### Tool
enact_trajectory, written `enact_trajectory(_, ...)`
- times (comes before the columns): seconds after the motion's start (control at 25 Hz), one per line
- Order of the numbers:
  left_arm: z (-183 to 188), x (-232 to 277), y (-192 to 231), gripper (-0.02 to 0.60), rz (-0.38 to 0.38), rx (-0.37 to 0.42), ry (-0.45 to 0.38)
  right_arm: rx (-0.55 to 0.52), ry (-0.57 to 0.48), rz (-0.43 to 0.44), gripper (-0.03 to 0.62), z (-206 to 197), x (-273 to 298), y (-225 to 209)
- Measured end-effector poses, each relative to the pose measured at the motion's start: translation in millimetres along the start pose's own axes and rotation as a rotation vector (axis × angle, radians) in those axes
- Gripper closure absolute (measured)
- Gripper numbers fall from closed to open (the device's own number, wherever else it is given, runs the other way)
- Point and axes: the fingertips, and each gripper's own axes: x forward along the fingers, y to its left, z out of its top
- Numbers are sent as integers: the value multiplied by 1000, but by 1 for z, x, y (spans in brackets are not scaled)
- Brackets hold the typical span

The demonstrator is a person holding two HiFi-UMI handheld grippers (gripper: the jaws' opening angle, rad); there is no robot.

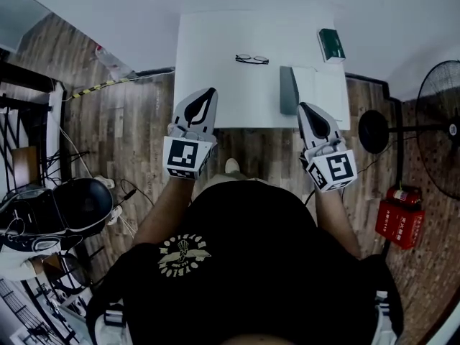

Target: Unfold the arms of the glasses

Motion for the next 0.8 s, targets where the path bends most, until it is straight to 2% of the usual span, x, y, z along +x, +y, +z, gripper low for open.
enact_trajectory(0.24,-4,34,29,575,-42,-8,4,4,21,-28,592,-1,39,-11)
enact_trajectory(0.48,-19,43,54,575,-64,-24,27,1,39,-72,592,-4,59,-13)
enact_trajectory(0.8,-28,54,58,575,-83,-43,30,-1,43,-84,592,-7,65,-15)
